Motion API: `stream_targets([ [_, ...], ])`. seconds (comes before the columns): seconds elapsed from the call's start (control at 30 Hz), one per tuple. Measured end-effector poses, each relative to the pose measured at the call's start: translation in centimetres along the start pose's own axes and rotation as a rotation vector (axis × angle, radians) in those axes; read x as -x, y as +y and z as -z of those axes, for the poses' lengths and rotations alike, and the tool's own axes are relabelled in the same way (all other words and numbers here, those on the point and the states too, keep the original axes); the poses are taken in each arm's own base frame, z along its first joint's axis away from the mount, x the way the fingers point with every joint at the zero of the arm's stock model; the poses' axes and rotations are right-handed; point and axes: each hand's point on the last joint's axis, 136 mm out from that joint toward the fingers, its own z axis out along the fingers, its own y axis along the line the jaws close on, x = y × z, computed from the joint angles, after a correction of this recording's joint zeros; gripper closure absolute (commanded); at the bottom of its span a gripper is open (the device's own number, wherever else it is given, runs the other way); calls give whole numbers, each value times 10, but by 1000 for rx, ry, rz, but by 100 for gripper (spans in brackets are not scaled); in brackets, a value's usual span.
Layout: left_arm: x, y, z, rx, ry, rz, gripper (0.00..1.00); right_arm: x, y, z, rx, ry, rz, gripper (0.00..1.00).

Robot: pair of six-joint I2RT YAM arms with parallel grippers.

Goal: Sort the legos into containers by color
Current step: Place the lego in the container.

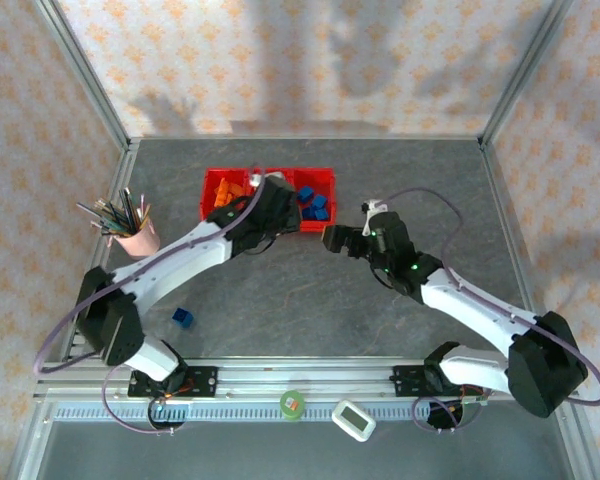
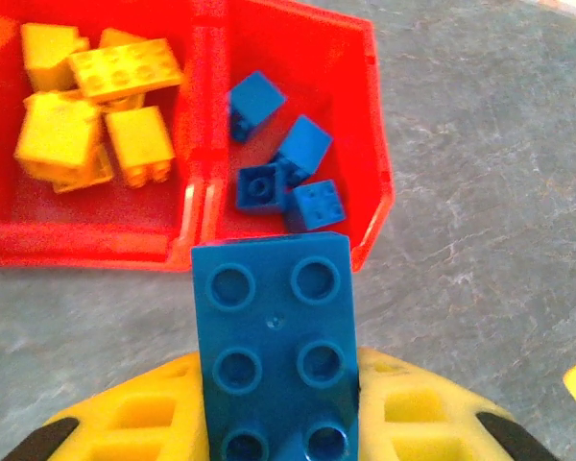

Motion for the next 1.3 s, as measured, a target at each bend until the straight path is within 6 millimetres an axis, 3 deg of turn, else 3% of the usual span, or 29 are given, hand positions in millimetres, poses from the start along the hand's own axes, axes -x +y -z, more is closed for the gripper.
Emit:
stream_targets([
  [0.13,14,-19,-34,25,7,-56,74,5,-17,1,-51,-12,-41,0],
  [0.33,25,-30,-90,121,15,-145,71,4,-29,1,-84,-11,-66,0],
  [0.5,20,-24,-134,181,54,-185,69,4,-30,1,-87,-10,-67,0],
  [0.73,24,-2,-177,238,90,-188,51,4,-30,1,-87,-10,-67,0],
  [0.97,23,-1,-177,227,112,-199,44,3,-26,2,-71,-4,-63,0],
  [1.07,23,-2,-167,218,116,-199,43,2,-24,1,-56,7,-53,0],
  [1.17,20,-2,-144,194,122,-198,42,-1,-19,1,-29,24,-36,0],
  [1.3,27,-3,-92,148,86,-186,41,-8,-6,1,16,50,0,0],
])
